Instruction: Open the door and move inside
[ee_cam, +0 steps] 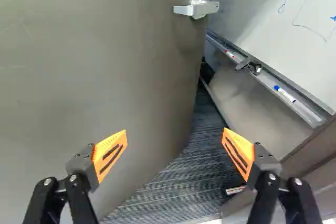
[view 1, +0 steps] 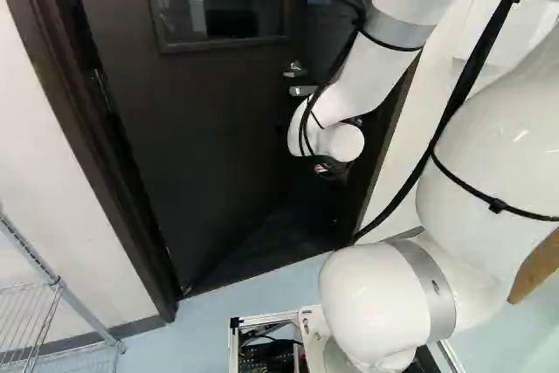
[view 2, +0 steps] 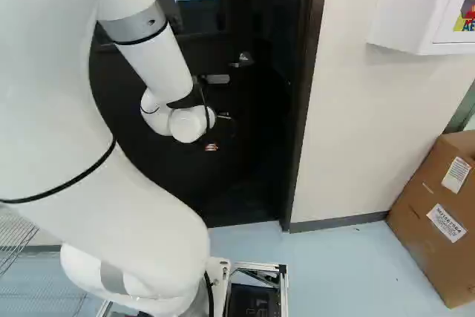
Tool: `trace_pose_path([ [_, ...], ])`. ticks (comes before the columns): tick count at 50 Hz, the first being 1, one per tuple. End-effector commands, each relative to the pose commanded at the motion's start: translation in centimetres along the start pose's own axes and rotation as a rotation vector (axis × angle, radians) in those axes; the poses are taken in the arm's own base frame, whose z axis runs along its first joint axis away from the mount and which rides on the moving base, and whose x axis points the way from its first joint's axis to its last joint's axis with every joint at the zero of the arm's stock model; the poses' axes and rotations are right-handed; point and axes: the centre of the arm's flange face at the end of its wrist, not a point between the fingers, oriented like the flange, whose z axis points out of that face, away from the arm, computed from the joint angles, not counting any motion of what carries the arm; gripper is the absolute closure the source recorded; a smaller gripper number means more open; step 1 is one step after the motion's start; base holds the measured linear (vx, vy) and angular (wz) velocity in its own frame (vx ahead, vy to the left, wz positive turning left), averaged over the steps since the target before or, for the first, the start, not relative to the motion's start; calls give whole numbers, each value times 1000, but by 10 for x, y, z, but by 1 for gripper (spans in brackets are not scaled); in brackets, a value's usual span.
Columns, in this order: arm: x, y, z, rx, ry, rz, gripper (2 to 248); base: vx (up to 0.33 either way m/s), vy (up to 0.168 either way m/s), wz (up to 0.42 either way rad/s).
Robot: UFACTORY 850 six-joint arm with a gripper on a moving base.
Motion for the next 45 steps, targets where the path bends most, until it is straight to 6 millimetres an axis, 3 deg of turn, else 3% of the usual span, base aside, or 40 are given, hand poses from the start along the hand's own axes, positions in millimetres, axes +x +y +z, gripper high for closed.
trace_pose_path([
  [18,0,0,0,0,0,0,3,150,60,-205],
  [45,0,0,0,0,0,0,3,30,21,-2],
])
